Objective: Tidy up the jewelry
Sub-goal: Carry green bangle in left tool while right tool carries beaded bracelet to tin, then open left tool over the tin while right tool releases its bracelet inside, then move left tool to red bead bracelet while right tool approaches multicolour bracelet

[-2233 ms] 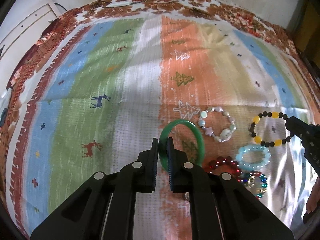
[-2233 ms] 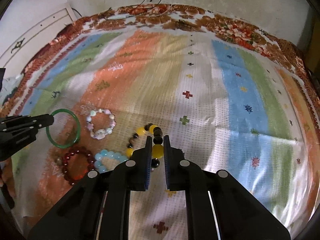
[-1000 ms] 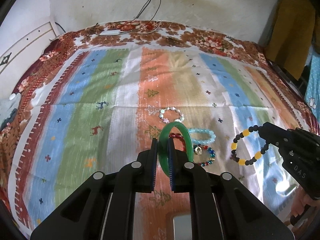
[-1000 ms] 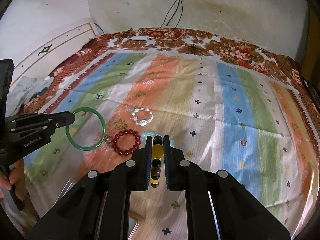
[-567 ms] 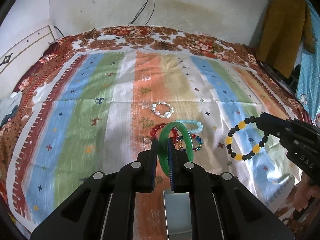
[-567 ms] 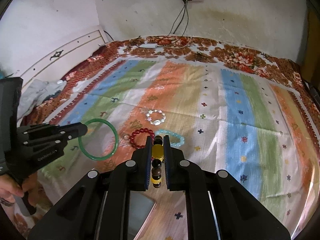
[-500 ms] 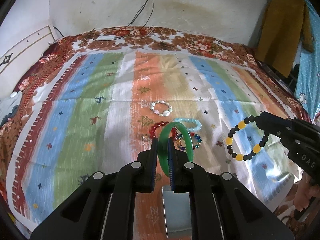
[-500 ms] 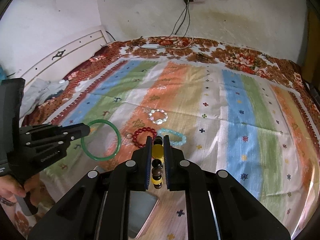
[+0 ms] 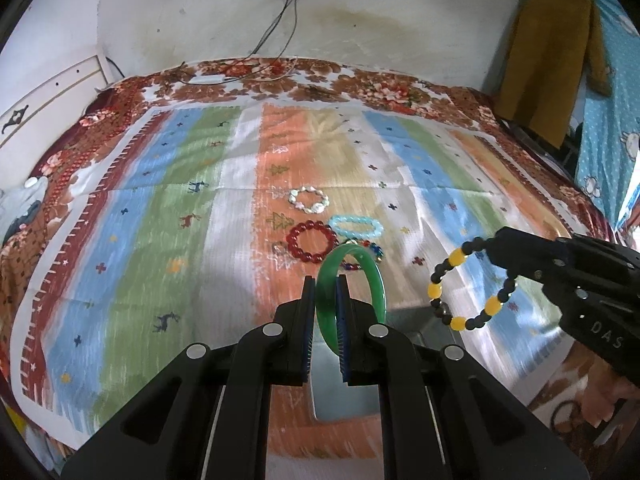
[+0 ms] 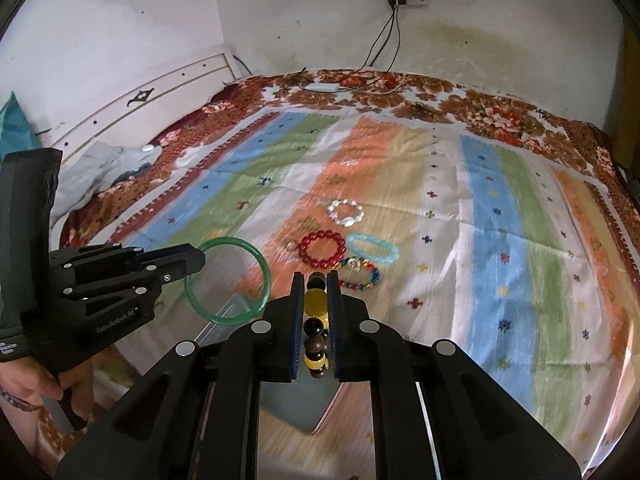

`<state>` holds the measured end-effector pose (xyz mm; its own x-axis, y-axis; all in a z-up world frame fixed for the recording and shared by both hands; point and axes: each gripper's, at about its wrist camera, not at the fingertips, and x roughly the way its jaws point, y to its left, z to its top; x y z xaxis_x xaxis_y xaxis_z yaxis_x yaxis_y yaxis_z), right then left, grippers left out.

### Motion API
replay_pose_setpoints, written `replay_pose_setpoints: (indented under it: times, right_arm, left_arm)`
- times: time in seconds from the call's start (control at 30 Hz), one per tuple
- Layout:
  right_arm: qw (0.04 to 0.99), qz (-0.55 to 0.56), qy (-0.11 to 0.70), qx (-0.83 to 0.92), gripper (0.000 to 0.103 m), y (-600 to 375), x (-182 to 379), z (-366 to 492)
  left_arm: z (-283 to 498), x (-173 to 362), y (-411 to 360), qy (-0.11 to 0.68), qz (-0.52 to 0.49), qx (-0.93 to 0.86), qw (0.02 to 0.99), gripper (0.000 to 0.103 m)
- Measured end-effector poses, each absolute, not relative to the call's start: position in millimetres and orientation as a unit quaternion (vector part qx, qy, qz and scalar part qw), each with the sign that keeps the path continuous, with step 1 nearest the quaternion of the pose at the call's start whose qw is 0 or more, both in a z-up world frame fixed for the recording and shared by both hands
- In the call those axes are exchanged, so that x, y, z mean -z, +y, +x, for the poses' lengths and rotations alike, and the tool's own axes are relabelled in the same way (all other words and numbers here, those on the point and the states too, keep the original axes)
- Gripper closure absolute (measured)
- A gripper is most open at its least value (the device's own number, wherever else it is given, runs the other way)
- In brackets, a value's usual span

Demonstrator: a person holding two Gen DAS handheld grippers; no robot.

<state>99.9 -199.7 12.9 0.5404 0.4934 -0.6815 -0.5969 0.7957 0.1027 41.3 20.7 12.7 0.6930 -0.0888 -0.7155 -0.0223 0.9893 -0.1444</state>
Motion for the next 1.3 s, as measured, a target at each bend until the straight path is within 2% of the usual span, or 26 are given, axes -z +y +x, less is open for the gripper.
replay_pose_setpoints:
  times: [0.17, 0.23, 0.27, 0.3, 0.33, 0.37, 0.9, 1.0, 1.3]
  right_arm:
    - [0.861, -0.068, 0.383, -0.327, 0.091, -198, -2, 89]
    - [0.857, -0.061, 0.391, -0.33, 0.091, -198, 2, 88]
    - [0.856, -0.056, 0.394, -0.33, 0.088, -199, 3, 89]
    - [0.857, -0.054, 0.394, -0.328, 0.082, -201, 3, 89]
    - [0.859, -0.05, 0.393, -0.325, 0.07, -203, 2, 89]
    - [0.86, -0.047, 0.392, -0.323, 0.066, -204, 2, 90]
    - [0.86, -0.054, 0.418, -0.287, 0.064, -214, 18, 123]
    - [0.86, -0.06, 0.421, -0.282, 0.058, -212, 22, 130]
    - [0.854, -0.065, 0.437, -0.275, 0.052, -206, 36, 157]
  left_arm:
    - [36, -6, 12, 0.411, -0.074, 0.04, 0.908, 0.093]
    - [39, 2, 11, 0.433, -0.087, 0.062, 0.895, 0.09]
    - [39, 3, 11, 0.433, -0.086, 0.058, 0.895, 0.087]
    - [38, 1, 11, 0.429, -0.082, 0.051, 0.898, 0.077]
    - [38, 0, 13, 0.423, -0.083, 0.047, 0.901, 0.073]
    - [38, -1, 16, 0.423, -0.089, 0.043, 0.901, 0.073]
    - [66, 4, 36, 0.439, -0.086, 0.002, 0.894, 0.062]
    - [75, 5, 37, 0.443, -0.081, -0.001, 0.893, 0.062]
    - [106, 10, 44, 0.458, -0.066, -0.012, 0.887, 0.054]
